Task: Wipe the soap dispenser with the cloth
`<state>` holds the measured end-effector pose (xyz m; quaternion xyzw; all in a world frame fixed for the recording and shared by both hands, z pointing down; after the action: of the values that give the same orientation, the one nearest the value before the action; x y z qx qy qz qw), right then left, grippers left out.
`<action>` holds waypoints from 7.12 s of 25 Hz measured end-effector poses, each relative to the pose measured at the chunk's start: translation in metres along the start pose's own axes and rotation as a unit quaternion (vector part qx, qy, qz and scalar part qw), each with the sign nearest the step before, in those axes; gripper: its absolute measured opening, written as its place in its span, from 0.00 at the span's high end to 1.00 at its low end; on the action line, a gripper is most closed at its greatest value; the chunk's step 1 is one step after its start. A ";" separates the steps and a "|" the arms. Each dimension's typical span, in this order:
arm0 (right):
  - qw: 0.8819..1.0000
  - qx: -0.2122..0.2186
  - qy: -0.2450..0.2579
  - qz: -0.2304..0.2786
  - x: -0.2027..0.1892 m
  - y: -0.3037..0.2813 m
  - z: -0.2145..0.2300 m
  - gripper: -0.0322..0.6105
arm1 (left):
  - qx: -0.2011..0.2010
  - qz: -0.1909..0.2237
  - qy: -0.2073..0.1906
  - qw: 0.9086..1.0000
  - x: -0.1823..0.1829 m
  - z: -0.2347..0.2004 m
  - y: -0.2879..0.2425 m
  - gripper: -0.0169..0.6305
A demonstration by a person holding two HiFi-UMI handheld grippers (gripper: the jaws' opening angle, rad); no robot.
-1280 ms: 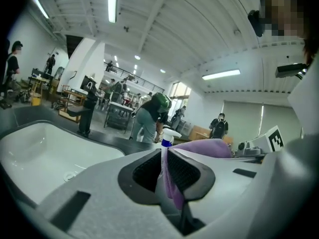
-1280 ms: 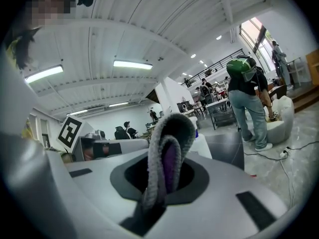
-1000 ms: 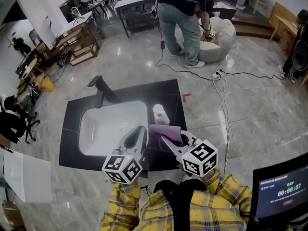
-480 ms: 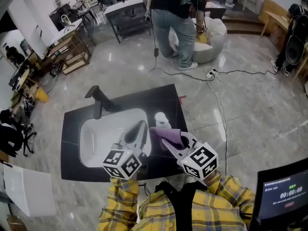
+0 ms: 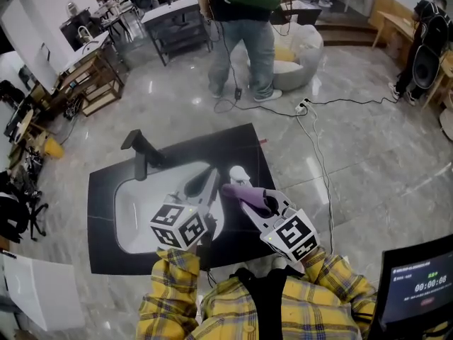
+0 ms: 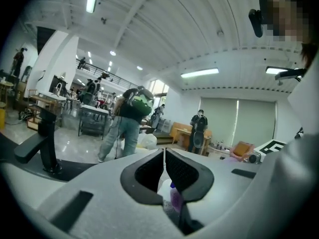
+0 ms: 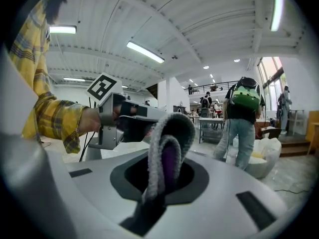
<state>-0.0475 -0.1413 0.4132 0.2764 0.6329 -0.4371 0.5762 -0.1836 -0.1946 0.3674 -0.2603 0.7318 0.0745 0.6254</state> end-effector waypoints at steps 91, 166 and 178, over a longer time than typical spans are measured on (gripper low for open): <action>0.970 -0.032 0.169 -0.171 -0.064 -0.018 0.020 0.88 | -0.163 -0.063 -0.058 0.983 -0.013 0.020 -0.077 0.97; 0.990 0.008 0.069 -0.123 -0.056 -0.033 0.028 0.88 | 0.009 -0.045 -0.052 0.998 -0.012 0.003 -0.032 0.96; 0.989 0.033 0.074 -0.126 -0.055 -0.042 0.014 0.88 | -0.054 -0.033 -0.079 0.995 -0.009 -0.005 -0.039 0.96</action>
<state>-0.0663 -0.1650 0.4768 0.2447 0.6887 -0.5054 0.4587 -0.1682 -0.2275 0.3858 -0.3106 0.6663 0.1135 0.6684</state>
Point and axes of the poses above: the fingertips, and each gripper's own axes: y backward along the fingers, z to its right, x out of its top, the point moved 6 cm from there along y, backward along the fingers, and after that the axes turned 9 degrees about x, right-handed, at the moved point
